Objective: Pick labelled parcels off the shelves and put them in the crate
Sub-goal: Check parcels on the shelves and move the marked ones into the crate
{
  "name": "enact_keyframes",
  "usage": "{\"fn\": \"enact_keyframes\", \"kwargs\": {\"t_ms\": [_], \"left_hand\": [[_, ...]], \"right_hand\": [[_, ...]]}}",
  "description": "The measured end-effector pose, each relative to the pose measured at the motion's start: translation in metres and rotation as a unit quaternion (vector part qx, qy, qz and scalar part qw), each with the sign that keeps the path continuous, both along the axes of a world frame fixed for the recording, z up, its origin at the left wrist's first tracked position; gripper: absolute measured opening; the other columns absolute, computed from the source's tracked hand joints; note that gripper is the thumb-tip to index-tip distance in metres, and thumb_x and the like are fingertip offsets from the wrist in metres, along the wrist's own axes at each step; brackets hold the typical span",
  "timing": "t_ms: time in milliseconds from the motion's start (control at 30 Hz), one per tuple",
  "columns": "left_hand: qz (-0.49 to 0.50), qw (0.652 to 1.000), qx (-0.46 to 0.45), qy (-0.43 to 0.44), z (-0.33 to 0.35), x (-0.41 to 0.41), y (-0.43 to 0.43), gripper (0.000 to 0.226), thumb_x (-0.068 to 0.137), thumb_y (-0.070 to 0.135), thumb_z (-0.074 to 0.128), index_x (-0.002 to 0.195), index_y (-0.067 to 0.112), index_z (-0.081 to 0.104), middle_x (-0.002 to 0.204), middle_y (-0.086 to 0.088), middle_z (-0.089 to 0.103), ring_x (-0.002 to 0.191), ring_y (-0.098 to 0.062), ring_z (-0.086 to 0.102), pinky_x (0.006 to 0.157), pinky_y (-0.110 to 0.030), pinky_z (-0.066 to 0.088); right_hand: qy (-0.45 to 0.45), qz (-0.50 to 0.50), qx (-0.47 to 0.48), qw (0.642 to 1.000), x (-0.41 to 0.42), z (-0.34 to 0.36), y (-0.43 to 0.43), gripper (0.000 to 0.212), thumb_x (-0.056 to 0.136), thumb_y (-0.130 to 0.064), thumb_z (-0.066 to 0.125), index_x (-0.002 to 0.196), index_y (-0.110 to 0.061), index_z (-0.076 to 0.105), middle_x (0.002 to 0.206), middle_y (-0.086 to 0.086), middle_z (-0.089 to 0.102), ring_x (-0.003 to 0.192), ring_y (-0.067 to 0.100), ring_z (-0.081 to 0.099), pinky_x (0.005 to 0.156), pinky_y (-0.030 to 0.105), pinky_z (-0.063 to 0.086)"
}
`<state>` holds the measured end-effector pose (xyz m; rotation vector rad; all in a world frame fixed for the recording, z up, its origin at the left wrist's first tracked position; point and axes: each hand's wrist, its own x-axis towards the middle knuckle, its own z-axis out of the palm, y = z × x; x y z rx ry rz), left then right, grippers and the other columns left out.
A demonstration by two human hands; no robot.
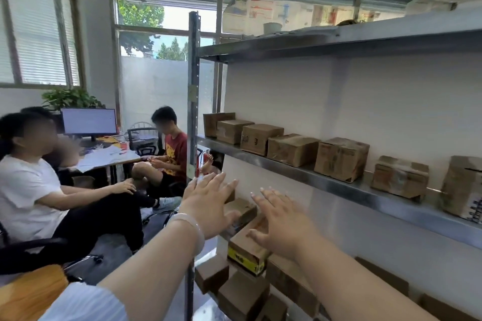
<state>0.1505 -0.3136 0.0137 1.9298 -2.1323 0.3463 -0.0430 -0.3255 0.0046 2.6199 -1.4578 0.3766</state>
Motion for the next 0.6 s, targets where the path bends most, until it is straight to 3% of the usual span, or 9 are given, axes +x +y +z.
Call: {"fn": "enact_keyframes", "kwargs": {"t_ms": [200, 367, 600], "left_hand": [[0.018, 1.000, -0.013, -0.006, 0.003, 0.056, -0.052, 0.074, 0.093, 0.064, 0.041, 0.154, 0.042, 0.007, 0.165, 0.006, 0.003, 0.152, -0.020, -0.002, 0.120, -0.049, 0.000], [0.036, 0.999, -0.010, 0.003, -0.001, 0.091, -0.096, 0.074, 0.092, 0.063, 0.044, 0.153, 0.043, 0.008, 0.165, 0.006, 0.004, 0.152, -0.020, -0.001, 0.122, -0.049, 0.003], [0.061, 0.998, -0.014, -0.009, 0.011, 0.131, -0.178, 0.074, 0.092, 0.065, 0.042, 0.154, 0.043, 0.009, 0.165, 0.006, 0.005, 0.151, -0.020, 0.000, 0.121, -0.049, 0.004]], "right_hand": [[-0.006, 0.061, -0.036, 0.997, 0.053, 0.005, -0.063, 0.074, 0.093, -0.055, 0.047, 0.154, -0.035, 0.009, 0.163, -0.008, 0.009, 0.149, 0.012, 0.001, 0.117, 0.031, -0.005], [-0.025, 0.079, -0.070, 0.994, 0.096, -0.001, -0.117, 0.075, 0.091, -0.059, 0.046, 0.154, -0.033, 0.013, 0.162, -0.005, 0.014, 0.149, 0.014, 0.007, 0.121, 0.035, 0.002], [-0.024, 0.110, -0.117, 0.987, 0.139, 0.011, -0.212, 0.075, 0.093, -0.059, 0.043, 0.155, -0.029, 0.014, 0.162, -0.004, 0.013, 0.150, 0.014, 0.005, 0.118, 0.033, -0.005]]}}
